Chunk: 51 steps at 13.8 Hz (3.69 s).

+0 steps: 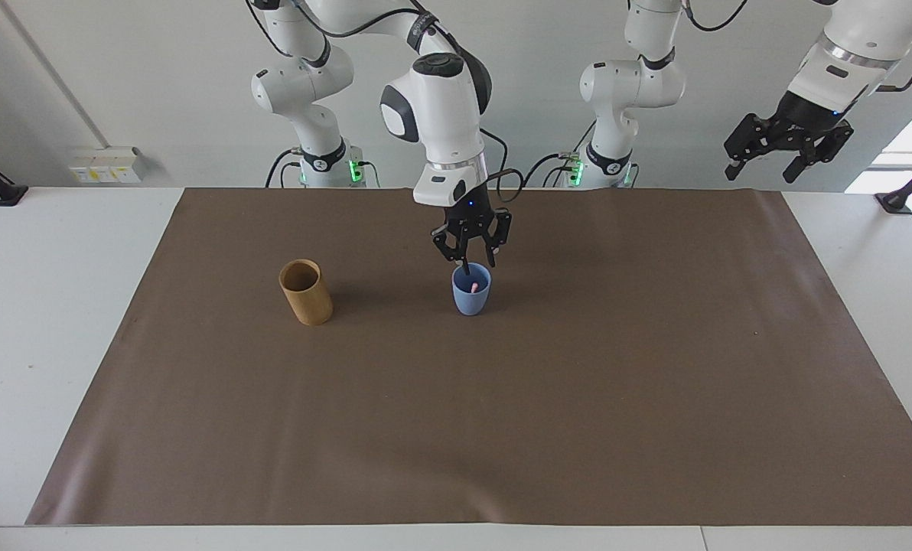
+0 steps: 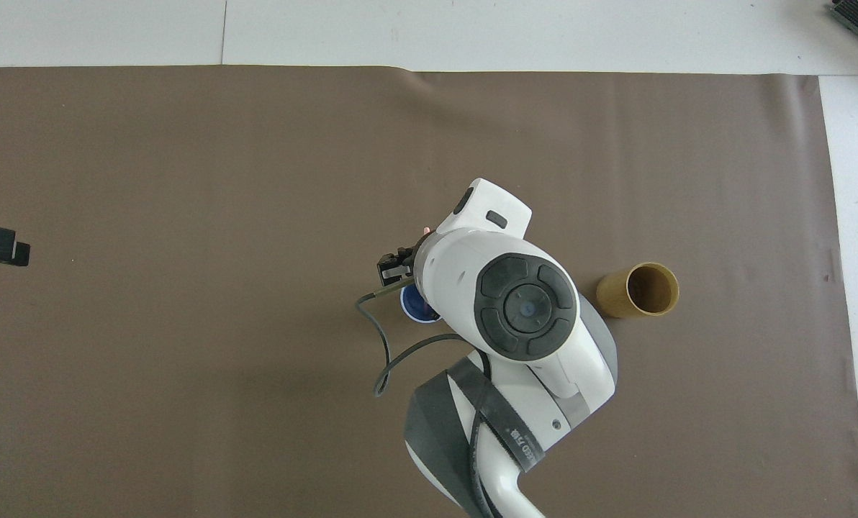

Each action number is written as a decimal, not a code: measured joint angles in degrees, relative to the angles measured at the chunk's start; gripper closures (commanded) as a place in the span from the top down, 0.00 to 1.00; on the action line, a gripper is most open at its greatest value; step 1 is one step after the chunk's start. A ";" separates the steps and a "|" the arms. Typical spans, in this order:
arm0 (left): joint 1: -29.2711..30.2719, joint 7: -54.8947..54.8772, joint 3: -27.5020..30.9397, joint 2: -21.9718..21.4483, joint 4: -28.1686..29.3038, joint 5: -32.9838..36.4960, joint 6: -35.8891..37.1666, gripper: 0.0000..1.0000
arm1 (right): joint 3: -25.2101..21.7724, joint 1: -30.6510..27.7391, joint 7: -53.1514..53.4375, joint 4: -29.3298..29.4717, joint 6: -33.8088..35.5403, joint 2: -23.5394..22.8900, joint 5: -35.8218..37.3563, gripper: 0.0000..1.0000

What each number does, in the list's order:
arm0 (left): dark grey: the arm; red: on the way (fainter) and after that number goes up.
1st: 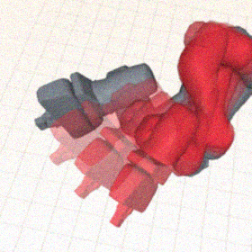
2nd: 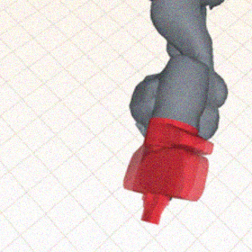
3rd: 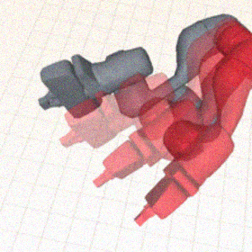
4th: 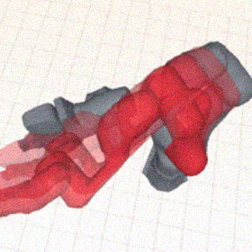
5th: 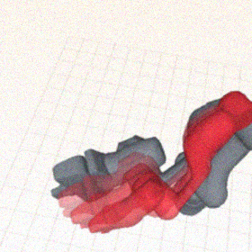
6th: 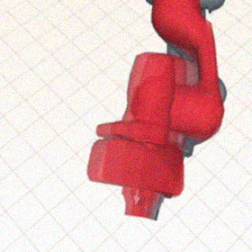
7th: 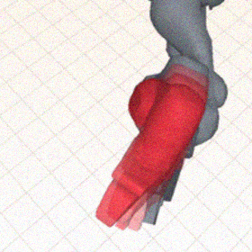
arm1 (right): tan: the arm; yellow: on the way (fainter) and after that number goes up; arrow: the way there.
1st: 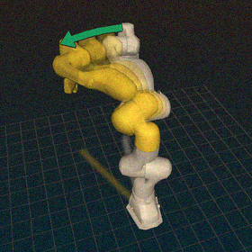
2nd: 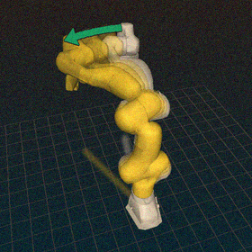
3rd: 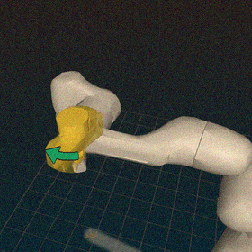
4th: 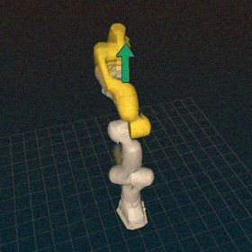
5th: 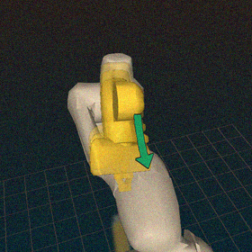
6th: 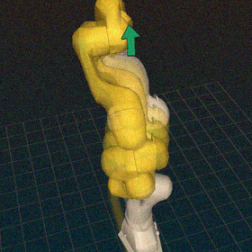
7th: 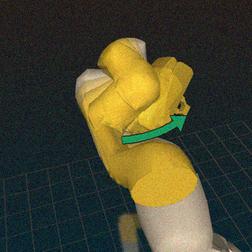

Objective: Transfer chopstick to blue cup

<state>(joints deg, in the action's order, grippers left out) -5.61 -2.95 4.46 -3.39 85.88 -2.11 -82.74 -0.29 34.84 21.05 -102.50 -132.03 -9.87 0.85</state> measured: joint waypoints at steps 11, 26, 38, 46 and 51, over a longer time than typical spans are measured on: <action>0.33 0.11 0.58 -0.03 0.00 0.10 0.30 1.00 | -1.10 -11.41 1.30 5.54 16.43 5.11 0.34 1.00; 0.35 0.11 0.58 -0.04 0.00 0.10 0.32 1.00 | -4.30 -31.59 -13.83 6.42 42.20 14.28 -2.16 1.00; 0.35 0.11 0.58 -0.04 0.00 0.10 0.33 1.00 | -6.32 -31.46 -17.92 11.12 47.40 15.17 -1.87 1.00; 0.36 0.11 0.58 -0.04 0.00 0.10 0.33 1.00 | -6.32 -31.47 -20.26 11.16 46.36 14.74 -1.42 1.00; 0.36 0.11 0.58 -0.04 0.00 0.10 0.33 1.00 | -6.32 -31.47 -20.26 11.16 46.35 14.74 -1.42 1.00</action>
<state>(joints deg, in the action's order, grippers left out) -5.26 -2.84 5.03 -3.43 85.88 -2.01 -82.41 -6.61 3.37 0.79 -91.34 -85.68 4.87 -0.57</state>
